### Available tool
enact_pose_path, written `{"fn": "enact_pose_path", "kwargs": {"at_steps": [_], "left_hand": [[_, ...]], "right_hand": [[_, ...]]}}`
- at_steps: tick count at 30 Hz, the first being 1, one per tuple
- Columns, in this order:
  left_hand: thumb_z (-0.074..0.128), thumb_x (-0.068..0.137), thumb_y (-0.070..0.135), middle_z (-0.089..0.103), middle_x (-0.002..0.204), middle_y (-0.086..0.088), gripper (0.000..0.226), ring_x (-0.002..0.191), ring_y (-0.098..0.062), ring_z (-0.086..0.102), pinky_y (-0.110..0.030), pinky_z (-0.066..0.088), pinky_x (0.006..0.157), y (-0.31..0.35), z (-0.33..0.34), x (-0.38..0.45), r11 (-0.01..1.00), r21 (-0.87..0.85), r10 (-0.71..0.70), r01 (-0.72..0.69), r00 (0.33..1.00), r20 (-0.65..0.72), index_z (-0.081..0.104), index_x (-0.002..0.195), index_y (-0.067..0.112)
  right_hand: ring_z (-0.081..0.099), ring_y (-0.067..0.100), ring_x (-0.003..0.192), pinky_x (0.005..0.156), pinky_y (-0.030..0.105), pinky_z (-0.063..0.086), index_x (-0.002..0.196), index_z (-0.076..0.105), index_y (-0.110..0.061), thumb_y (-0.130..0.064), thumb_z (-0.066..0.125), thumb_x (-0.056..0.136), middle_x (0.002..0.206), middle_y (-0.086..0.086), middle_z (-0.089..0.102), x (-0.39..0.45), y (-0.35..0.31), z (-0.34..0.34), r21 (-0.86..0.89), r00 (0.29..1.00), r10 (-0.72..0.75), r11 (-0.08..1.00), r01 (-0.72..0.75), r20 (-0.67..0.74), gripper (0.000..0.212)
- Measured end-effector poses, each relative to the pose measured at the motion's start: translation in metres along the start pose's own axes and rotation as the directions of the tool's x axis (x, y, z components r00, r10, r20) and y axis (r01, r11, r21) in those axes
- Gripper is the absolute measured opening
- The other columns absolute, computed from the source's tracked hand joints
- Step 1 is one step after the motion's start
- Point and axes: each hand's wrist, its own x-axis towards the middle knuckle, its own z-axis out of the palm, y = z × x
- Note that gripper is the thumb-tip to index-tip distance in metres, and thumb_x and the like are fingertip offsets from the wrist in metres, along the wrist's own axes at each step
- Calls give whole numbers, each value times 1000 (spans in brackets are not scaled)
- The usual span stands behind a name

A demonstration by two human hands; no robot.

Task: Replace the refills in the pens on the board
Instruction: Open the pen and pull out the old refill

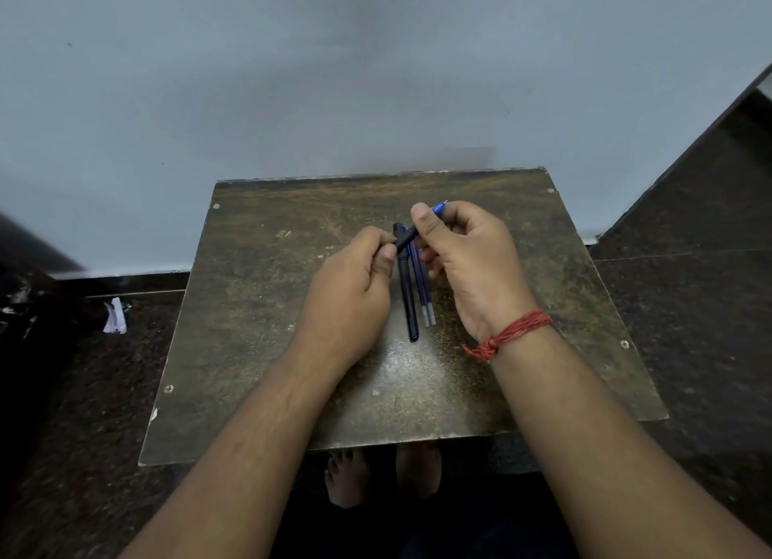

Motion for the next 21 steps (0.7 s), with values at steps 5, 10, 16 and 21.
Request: {"fn": "enact_pose_path", "kwargs": {"at_steps": [5,10,16,21], "left_hand": [[43,100,30,50,62,7,17,56,-8,45,-34,36,53,1,-4,2,999,-36,10,-10,1000,-8,54,89,23],[38,104,30,47,64,9,28,56,-5,42,-27,34,53,9,-10,2,994,-104,-21,25,999,38,59,93,16],[35,100,42,39,63,8,35,50,-7,32,-28,27,52,3,-11,3,886,-423,-113,189,974,197,63,90,25],[36,105,30,48,64,1,28,53,-6,41,-29,34,51,5,-4,0,987,-132,-89,96,994,57,60,90,23]], "right_hand": [[57,12,59,51,25,44,76,64,-15,-15,71,90,62,0,62,2,-2,-3,103,999,4,995,-9,51,16],[55,13,59,51,24,42,79,66,-14,-5,68,90,65,-2,62,3,-5,-5,178,990,-104,980,85,99,14],[56,14,67,58,24,44,89,66,-11,-6,62,93,77,-2,63,6,-7,-10,209,940,-268,952,224,213,8],[62,17,80,61,23,48,98,67,-15,-15,69,91,88,8,65,8,1,-13,138,974,-170,979,150,150,8]]}}
